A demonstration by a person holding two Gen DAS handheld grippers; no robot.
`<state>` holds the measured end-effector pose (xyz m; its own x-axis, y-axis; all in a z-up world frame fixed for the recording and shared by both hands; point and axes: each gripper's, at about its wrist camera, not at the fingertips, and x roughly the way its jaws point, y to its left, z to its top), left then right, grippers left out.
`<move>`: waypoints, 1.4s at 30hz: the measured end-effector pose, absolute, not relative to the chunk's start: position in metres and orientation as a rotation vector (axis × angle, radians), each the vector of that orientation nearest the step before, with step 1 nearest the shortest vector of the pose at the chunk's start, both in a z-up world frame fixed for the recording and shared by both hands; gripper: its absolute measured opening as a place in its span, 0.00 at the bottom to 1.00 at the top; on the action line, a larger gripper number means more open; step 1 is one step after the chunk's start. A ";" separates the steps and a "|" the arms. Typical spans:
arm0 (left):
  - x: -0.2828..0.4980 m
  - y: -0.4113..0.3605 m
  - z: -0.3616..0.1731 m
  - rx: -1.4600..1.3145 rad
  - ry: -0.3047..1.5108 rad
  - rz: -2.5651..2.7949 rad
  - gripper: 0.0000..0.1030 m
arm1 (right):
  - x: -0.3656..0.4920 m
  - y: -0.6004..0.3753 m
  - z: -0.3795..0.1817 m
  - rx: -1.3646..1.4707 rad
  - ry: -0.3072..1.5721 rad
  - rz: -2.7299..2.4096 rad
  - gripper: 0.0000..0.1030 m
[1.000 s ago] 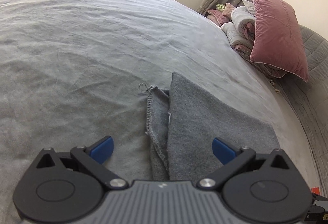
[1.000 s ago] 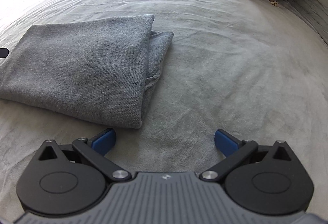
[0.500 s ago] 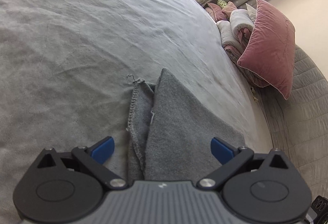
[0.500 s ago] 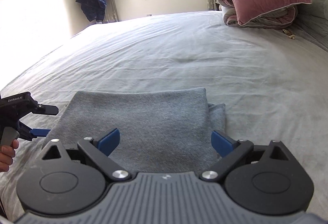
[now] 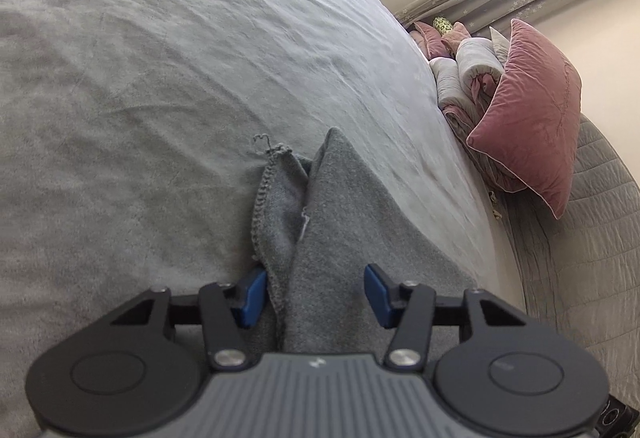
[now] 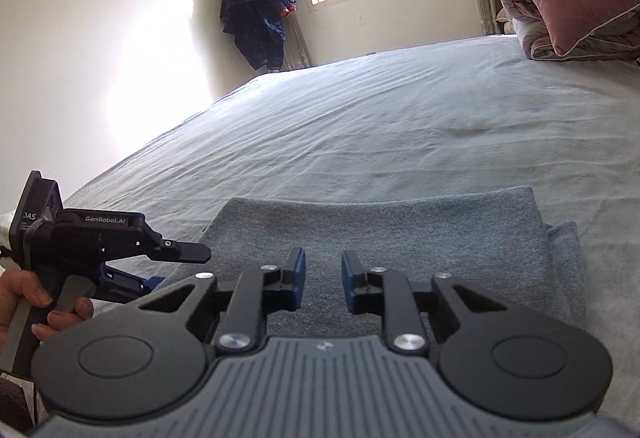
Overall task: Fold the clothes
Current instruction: 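Lift the sweater edge with both grippers and fold it over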
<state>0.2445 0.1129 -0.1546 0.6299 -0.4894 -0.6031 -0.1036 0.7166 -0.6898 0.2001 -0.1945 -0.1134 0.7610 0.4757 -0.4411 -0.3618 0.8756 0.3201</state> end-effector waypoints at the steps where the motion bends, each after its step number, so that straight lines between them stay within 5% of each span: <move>1: 0.243 0.114 -0.156 -0.763 0.875 -0.245 0.31 | 0.201 -0.191 -0.115 0.217 0.546 0.475 0.12; 5: 0.239 0.117 -0.157 -0.800 0.852 -0.246 0.20 | 0.207 -0.177 -0.132 0.180 0.624 0.461 0.12; 17: 0.231 0.067 -0.105 -0.747 0.794 -0.318 0.18 | 0.207 -0.185 -0.144 0.261 0.650 0.465 0.08; 31: 0.248 -0.043 -0.070 -0.627 0.849 -0.467 0.15 | 0.189 -0.277 -0.123 0.734 0.670 0.435 0.34; 34: 0.250 -0.064 -0.081 -0.650 0.884 -0.512 0.07 | 0.182 -0.298 -0.127 0.828 0.683 0.411 0.34; 42: 0.246 -0.079 -0.084 -0.682 0.884 -0.576 0.08 | 0.168 -0.335 -0.151 1.063 0.716 0.369 0.40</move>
<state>0.2458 -0.0792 -0.0842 0.5130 -0.7001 -0.4967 0.1725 0.6509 -0.7393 0.1678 -0.3347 -0.1510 0.7208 0.5966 -0.3528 0.0584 0.4549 0.8886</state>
